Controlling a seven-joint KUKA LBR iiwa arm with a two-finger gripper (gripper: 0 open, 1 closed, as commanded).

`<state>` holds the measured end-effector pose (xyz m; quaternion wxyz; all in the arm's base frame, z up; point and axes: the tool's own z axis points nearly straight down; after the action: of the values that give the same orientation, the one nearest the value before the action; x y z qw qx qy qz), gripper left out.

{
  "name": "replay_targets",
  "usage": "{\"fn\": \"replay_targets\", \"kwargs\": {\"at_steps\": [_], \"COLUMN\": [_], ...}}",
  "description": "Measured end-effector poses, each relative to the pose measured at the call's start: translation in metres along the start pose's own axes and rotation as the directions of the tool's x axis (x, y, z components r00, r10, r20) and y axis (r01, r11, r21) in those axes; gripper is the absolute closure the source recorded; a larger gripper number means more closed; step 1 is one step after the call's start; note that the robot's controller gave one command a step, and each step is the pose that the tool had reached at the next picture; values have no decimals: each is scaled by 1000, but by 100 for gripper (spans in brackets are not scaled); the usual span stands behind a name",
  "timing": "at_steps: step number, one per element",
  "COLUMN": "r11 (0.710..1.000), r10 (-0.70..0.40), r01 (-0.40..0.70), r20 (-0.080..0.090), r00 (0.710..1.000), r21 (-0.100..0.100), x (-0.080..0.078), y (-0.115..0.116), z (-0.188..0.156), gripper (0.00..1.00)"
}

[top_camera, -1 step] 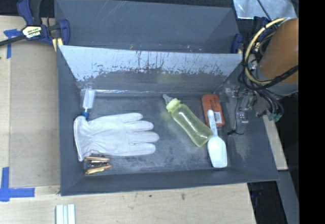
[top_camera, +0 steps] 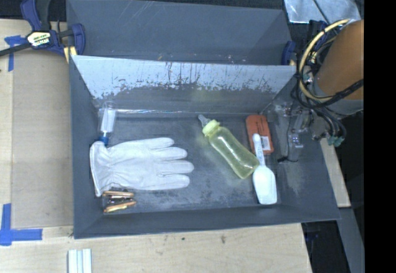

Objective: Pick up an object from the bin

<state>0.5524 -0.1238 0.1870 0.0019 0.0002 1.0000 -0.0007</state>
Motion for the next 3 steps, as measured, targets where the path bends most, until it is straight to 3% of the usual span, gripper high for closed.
{"fn": "replay_targets", "kwargs": {"at_steps": [1, 2, 3], "r11": [999, 997, 997], "r10": [54, 77, 82], "r01": [-54, -77, -82], "r20": [12, -9, 3], "r00": [998, 997, 997], "r21": [2, -3, 0], "x": [-34, -54, -67], "y": [15, 16, -16], "z": [37, 44, 30], "gripper": [0, 0, 0]}}
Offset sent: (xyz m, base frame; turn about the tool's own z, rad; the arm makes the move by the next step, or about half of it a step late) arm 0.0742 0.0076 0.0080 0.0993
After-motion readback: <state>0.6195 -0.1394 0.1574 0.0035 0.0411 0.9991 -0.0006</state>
